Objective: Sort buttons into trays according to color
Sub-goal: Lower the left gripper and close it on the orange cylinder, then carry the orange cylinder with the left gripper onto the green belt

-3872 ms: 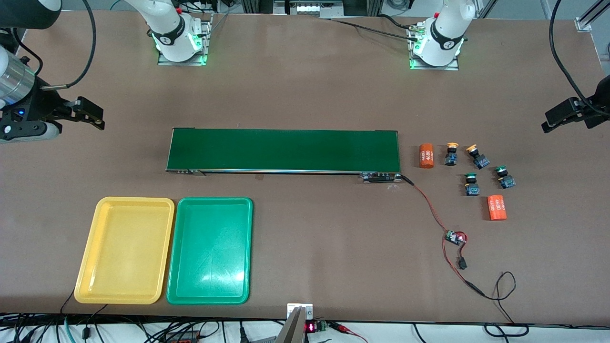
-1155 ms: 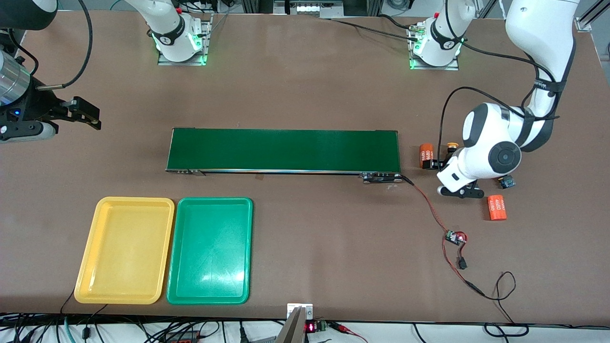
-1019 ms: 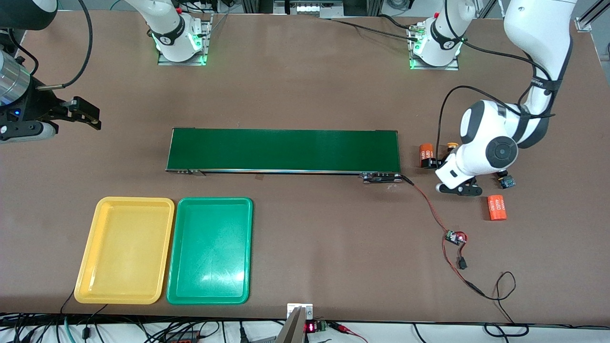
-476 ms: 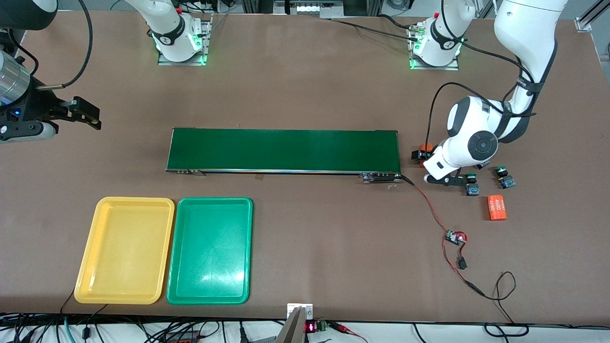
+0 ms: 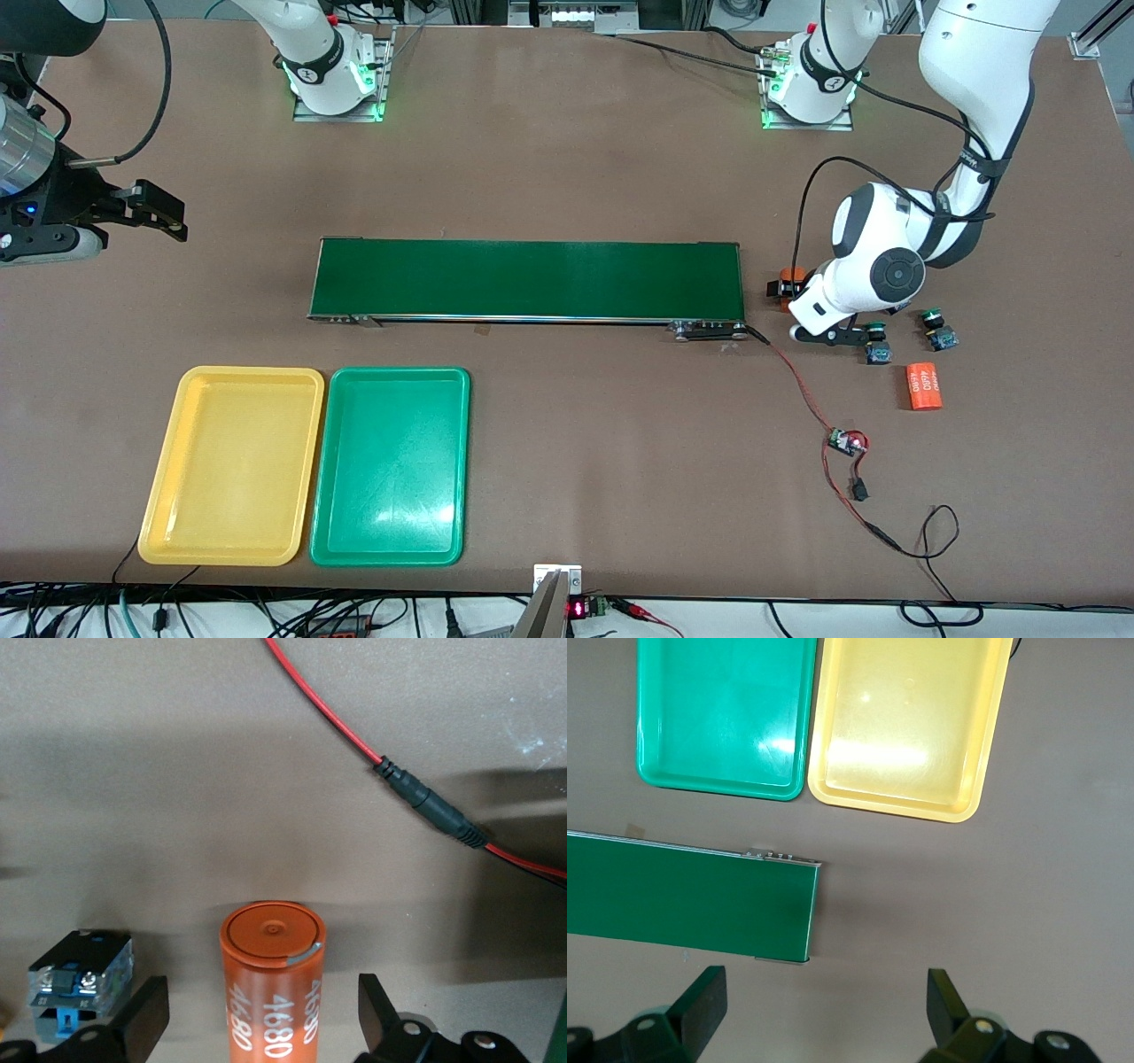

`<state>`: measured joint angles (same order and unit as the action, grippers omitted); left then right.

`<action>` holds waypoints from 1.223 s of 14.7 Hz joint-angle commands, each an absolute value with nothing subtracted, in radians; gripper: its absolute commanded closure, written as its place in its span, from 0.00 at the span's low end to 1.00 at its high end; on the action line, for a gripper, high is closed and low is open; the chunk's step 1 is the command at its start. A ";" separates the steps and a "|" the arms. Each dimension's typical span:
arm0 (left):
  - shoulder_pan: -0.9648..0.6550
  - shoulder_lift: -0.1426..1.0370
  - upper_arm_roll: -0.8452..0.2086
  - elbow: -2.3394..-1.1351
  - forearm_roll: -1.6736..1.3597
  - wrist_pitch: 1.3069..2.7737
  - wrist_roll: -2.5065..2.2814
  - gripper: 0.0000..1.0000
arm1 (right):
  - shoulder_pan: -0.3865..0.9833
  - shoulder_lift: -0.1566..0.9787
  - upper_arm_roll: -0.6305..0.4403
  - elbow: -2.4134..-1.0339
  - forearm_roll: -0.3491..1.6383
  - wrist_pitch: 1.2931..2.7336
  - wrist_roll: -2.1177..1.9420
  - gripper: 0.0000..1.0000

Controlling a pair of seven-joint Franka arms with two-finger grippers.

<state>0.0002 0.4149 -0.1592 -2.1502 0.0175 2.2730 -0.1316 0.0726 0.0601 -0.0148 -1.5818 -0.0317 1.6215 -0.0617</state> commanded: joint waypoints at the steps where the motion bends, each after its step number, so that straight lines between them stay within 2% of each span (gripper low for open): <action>1: 0.015 0.429 -0.163 -2.148 -0.002 2.279 -0.150 0.53 | 0.069 0.057 -0.015 -1.580 -0.034 1.618 -0.080 0.00; 4: 0.014 0.437 -0.163 -2.119 -0.002 2.273 -0.192 0.74 | 0.069 0.058 -0.015 -1.580 -0.034 1.618 -0.080 0.00; 5: 0.014 0.430 -0.163 -2.102 -0.002 2.270 -0.193 0.77 | 0.069 0.060 -0.015 -1.578 -0.034 1.618 -0.080 0.00; 7: 0.015 0.410 -0.163 -2.030 -0.002 2.205 -0.193 0.83 | 0.069 0.060 -0.015 -1.580 -0.034 1.617 -0.080 0.00; 10: 0.000 0.397 -0.166 -1.826 0.008 1.940 -0.180 0.86 | 0.069 0.060 -0.015 -1.580 -0.034 1.617 -0.080 0.00; 12: -0.014 0.399 -0.196 -1.732 0.020 1.821 -0.125 0.88 | 0.069 0.060 -0.015 -1.580 -0.034 1.617 -0.080 0.00; 18: -0.083 0.426 -0.262 -1.729 0.021 1.749 0.286 1.00 | 0.069 0.061 -0.015 -1.578 -0.034 1.618 -0.080 0.00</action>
